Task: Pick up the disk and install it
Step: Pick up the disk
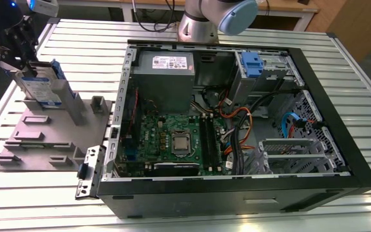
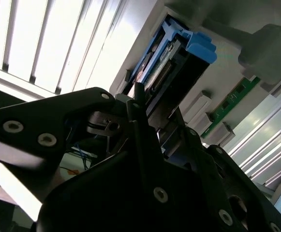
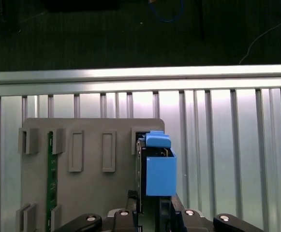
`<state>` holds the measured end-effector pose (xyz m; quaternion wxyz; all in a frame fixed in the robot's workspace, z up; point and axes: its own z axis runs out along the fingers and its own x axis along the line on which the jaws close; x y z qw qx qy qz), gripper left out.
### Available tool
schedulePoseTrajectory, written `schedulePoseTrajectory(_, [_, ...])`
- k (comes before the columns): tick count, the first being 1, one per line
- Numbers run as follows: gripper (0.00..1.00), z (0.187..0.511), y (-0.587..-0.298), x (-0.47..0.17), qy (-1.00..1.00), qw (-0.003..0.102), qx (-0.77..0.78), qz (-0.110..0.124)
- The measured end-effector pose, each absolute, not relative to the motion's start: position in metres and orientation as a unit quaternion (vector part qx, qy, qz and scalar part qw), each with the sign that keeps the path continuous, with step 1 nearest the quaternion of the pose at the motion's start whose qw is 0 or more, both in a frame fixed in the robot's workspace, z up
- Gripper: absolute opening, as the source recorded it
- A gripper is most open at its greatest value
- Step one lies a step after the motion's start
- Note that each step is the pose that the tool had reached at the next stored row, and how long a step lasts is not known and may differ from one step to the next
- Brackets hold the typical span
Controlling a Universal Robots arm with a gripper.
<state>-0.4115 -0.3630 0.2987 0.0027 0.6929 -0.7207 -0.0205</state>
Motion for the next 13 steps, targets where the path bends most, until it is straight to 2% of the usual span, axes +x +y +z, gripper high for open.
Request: schedulePoseTrajectory(13, [0.35, 0.2986, -0.3630, -0.4115, -0.709, 0.003, 0.705, -0.021])
